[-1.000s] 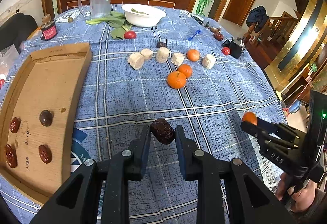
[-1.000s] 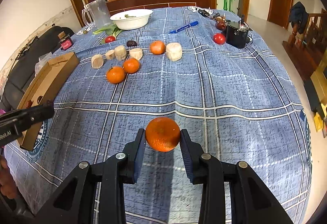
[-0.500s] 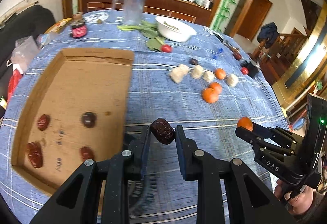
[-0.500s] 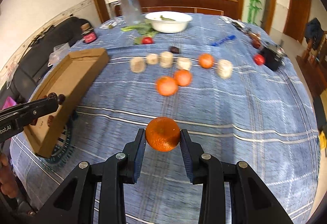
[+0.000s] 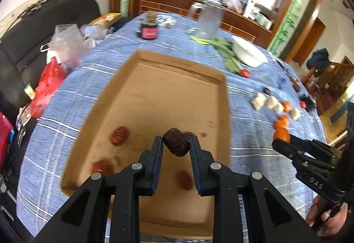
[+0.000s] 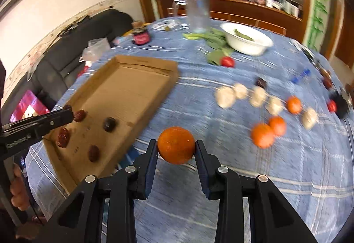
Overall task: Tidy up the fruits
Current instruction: 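Carry the tangerine and date over the cardboard tray and open both tools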
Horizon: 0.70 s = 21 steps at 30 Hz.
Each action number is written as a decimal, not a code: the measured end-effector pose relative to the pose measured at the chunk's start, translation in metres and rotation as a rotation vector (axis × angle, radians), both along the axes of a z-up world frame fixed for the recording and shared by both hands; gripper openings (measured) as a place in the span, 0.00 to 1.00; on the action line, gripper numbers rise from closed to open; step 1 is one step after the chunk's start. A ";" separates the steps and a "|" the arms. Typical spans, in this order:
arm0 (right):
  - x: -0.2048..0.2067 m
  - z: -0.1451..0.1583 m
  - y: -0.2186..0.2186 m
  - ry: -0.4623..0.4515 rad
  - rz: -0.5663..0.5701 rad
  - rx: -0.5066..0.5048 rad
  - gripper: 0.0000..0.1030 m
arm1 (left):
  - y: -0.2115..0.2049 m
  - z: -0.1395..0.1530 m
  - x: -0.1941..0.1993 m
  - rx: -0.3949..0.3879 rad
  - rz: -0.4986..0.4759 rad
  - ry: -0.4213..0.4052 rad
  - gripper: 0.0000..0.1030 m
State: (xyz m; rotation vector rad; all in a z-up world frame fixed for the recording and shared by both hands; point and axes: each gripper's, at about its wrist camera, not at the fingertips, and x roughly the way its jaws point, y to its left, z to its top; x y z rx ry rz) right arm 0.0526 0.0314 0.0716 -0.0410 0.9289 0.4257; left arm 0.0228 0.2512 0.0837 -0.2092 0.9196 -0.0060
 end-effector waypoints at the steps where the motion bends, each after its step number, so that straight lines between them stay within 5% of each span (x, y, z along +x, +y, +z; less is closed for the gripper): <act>1: 0.003 0.001 0.009 -0.003 0.016 0.001 0.36 | 0.007 -0.001 0.002 0.000 0.013 0.003 0.23; 21: 0.071 -0.028 0.118 0.057 0.131 -0.014 0.36 | 0.055 -0.033 0.067 -0.002 0.072 0.084 0.23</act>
